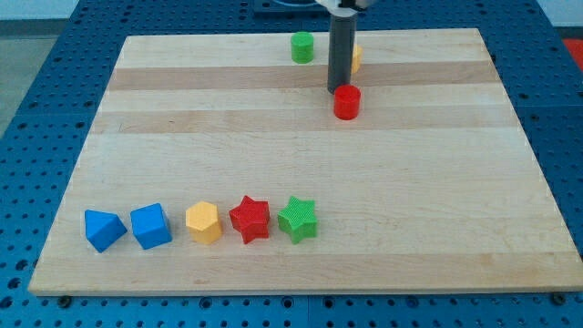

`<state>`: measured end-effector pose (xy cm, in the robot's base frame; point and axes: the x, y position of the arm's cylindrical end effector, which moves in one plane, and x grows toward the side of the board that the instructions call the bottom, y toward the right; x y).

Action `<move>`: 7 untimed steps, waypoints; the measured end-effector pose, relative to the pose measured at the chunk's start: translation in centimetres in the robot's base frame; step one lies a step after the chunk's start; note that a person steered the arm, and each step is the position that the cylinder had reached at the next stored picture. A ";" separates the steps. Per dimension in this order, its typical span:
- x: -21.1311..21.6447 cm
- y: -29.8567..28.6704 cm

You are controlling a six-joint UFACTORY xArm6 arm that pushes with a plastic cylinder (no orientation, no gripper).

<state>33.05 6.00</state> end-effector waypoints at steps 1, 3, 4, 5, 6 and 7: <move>1.5 1.5; 5.1 3.7; 7.7 4.0; 10.3 4.0; 12.3 4.0; 11.6 3.6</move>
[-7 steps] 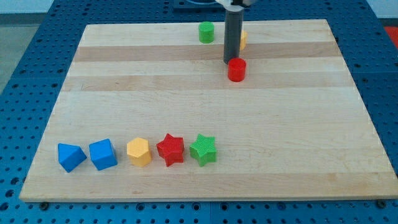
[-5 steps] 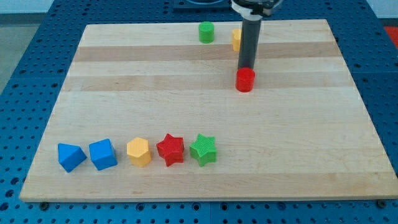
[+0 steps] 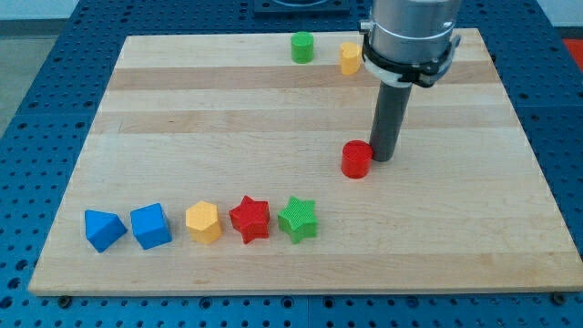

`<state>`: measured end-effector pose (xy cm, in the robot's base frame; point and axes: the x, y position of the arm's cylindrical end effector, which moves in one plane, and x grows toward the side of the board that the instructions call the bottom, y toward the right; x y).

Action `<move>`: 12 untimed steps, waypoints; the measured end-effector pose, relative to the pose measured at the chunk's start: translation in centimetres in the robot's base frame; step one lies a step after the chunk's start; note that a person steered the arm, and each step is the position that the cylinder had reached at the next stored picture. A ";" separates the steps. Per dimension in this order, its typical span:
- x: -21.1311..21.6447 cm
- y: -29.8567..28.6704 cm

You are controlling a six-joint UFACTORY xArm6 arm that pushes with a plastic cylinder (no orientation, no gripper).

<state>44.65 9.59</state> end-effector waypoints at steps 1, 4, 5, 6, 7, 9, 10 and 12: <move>-2.0 -2.1; -1.9 -3.7; -0.6 -3.7; 0.9 -3.7; 2.3 -3.7; 4.5 -3.7; 5.7 -3.7; 6.3 -3.7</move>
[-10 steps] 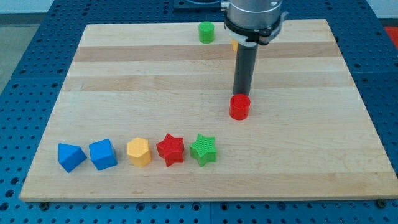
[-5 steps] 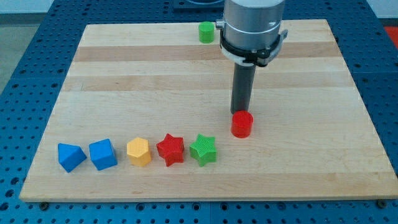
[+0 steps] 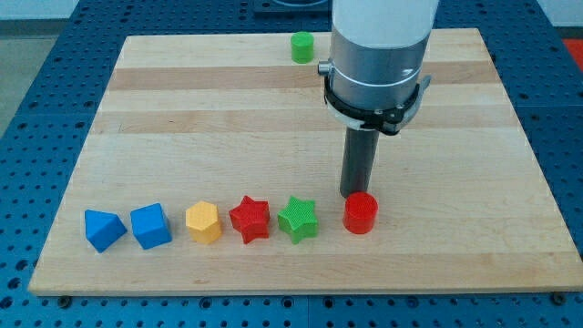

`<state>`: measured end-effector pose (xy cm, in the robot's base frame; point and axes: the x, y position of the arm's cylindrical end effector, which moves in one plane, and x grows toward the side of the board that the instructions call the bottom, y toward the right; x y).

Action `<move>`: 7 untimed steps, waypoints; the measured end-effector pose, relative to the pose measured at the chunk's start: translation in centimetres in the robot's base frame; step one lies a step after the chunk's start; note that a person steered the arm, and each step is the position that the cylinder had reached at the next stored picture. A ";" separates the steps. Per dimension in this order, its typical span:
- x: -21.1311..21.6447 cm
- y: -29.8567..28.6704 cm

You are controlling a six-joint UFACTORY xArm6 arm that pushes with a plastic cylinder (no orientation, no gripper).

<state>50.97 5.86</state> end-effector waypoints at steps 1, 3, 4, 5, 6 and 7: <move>-0.1 0.1; -0.2 4.7; 0.6 6.2; 2.0 6.2; 2.8 5.8; 2.8 5.4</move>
